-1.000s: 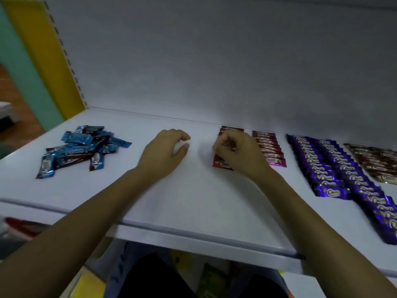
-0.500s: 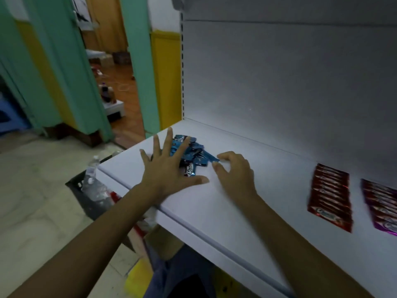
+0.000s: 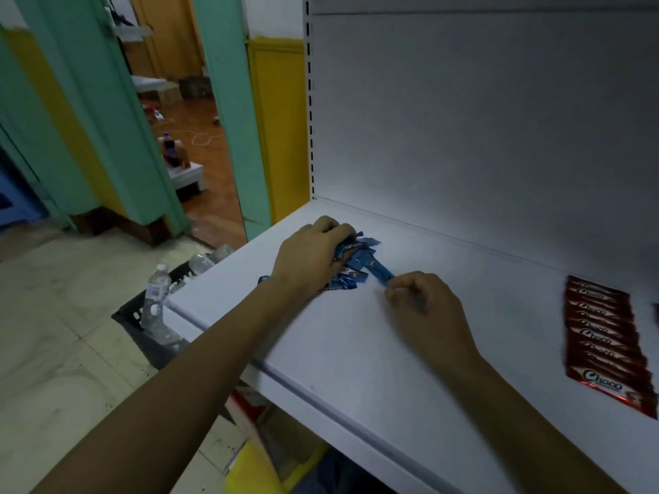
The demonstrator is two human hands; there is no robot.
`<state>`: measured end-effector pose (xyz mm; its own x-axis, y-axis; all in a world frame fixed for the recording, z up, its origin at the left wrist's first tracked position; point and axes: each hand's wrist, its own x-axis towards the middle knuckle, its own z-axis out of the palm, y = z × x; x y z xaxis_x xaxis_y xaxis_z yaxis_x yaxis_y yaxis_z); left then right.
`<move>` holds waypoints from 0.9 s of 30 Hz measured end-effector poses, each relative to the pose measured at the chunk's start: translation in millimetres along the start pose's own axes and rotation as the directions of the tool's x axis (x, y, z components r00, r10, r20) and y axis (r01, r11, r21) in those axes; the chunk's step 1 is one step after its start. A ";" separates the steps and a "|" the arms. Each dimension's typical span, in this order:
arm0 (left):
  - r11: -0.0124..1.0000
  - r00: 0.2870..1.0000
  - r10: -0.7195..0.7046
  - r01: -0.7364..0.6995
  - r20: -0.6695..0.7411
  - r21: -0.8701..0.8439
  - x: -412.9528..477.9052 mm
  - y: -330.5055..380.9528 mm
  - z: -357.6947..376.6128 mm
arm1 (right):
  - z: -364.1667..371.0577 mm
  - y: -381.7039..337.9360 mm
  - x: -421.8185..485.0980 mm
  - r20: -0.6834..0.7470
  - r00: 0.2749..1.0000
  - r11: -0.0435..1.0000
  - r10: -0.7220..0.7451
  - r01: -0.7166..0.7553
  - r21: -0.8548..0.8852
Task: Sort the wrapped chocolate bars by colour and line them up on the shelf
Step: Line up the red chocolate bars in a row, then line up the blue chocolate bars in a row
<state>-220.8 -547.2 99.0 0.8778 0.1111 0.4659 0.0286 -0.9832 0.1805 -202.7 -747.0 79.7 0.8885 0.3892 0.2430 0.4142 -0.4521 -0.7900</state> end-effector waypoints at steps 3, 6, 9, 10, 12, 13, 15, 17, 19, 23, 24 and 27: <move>0.998 0.998 0.040 -0.042 -0.051 -0.036 7.3 -0.5 -2.7 | -0.9 -1.6 -1.2 -0.004 1.000 1.000 -0.012 0.012 0.024; 0.994 0.989 0.051 -0.064 -0.136 -0.092 13.7 -0.7 -2.8 | -1.1 -2.0 -0.9 -0.004 1.000 0.999 -0.018 0.018 0.032; 0.981 0.973 0.025 -0.068 -0.229 -0.183 16.2 0.0 -2.8 | -1.0 -2.0 -1.2 -0.015 1.000 0.998 -0.007 0.008 0.068; 0.970 0.965 -0.022 -0.042 -0.260 -0.240 17.1 0.5 -3.8 | -1.3 -2.5 -1.7 -0.022 1.000 0.996 -0.008 0.010 0.090; 0.901 0.938 -0.162 0.014 -0.307 -0.434 19.4 4.7 -9.1 | -2.8 -5.2 -1.5 -0.050 0.998 0.990 -0.023 0.030 0.137; 0.832 0.921 -0.244 0.038 -0.303 -0.554 21.2 8.7 -13.1 | -4.5 -8.2 -0.3 -0.061 0.998 0.985 -0.032 0.041 0.168; 0.641 0.883 -0.395 0.068 -0.253 -0.764 26.4 21.3 -22.9 | -9.6 -18.6 5.1 -0.059 0.998 0.970 -0.036 0.049 0.238; 0.438 0.856 -0.489 0.078 -0.165 -0.896 32.8 36.7 -27.3 | -16.4 -32.2 13.1 -0.021 1.000 0.951 -0.004 0.010 0.310; 0.263 0.848 -0.527 0.105 -0.051 -0.959 38.5 53.3 -25.9 | -22.1 -45.5 21.0 0.066 0.996 0.909 0.067 -0.088 0.407; 0.008 0.862 -0.474 0.212 0.183 -0.977 45.4 91.0 -12.5 | -45.3 -56.1 34.8 0.090 0.978 0.823 0.190 -0.209 0.529; -0.039 0.863 -0.453 0.232 0.224 -0.972 45.9 100.5 -8.5 | -54.0 -52.9 37.4 0.065 0.977 0.841 0.202 -0.207 0.501; -0.076 0.881 -0.396 0.250 0.259 -0.965 48.9 123.3 7.1 | -80.7 -35.2 40.5 0.018 0.974 0.900 0.224 -0.214 0.380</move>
<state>-171.0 -664.0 137.9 0.8860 0.4494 0.1143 -0.2443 0.2430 0.9388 -165.4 -780.1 162.8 0.9550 0.2924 0.0492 0.1069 -0.1849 -0.9769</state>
